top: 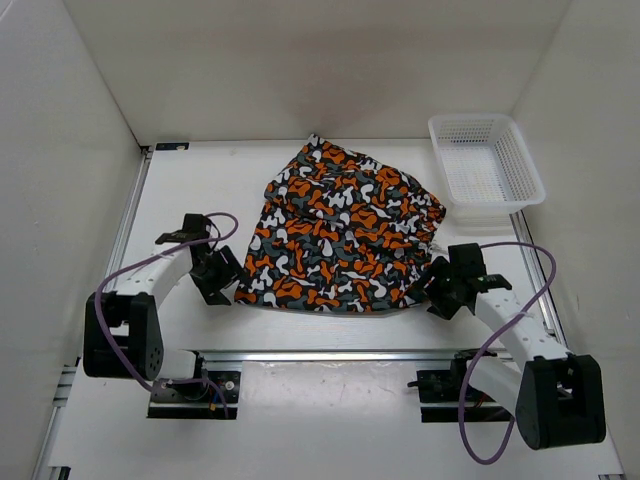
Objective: Fold and stack the shorts
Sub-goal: Fold the shorts
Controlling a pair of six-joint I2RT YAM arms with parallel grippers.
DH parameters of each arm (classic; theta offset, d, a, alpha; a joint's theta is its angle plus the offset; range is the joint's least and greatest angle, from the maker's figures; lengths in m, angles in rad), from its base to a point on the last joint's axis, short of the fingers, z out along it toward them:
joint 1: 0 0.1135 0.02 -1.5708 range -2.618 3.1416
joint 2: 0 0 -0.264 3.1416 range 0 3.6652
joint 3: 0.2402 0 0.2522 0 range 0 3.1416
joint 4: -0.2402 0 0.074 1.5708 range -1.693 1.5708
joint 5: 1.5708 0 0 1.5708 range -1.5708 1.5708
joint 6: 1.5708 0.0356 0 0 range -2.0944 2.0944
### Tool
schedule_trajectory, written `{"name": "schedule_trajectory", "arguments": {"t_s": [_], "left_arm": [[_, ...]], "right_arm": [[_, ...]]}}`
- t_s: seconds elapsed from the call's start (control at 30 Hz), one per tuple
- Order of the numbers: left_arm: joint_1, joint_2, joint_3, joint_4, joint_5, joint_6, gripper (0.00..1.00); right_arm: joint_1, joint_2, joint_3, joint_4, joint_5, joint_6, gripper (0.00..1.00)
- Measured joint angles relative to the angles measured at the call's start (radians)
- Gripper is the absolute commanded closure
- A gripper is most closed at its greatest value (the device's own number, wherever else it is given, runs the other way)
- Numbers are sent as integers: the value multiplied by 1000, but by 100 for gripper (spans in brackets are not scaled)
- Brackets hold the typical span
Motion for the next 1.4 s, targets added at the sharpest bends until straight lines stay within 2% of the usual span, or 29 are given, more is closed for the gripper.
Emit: {"name": "schedule_trajectory", "arguments": {"t_s": [0.13,0.27,0.33,0.37,0.4,0.43,0.47,0.5,0.73,0.87,0.97,1.17,1.4], "left_arm": [[0,43,-14,24,1,-23,23],[-1,137,-14,92,7,-37,26],[-1,186,-3,102,31,-48,45],[-3,196,2,103,37,-56,59],[-6,207,8,110,39,-60,89],[-9,219,11,122,37,-60,90],[-11,234,16,133,39,-57,90],[-12,246,27,133,46,-54,90],[-16,229,100,134,55,-55,90],[-1,163,230,69,66,-49,90],[25,120,423,-7,72,-49,90],[46,62,918,-70,65,-72,90],[95,-123,1264,-108,58,-87,90]], "right_arm": [[-5,58,0,50,-3,4,27],[-8,103,0,114,-8,7,33],[-8,121,2,147,-10,7,50],[-8,131,1,158,-4,3,62],[-8,144,1,164,-2,2,73],[-8,155,1,166,2,3,91],[-8,163,1,167,3,7,98],[-9,166,2,166,5,8,100],[-9,129,86,94,32,-27,100],[-9,89,189,42,47,-71,100],[-8,93,332,-11,31,-119,100],[-8,158,831,-97,-26,-239,100],[-7,60,1147,-179,-162,-313,100]]}}
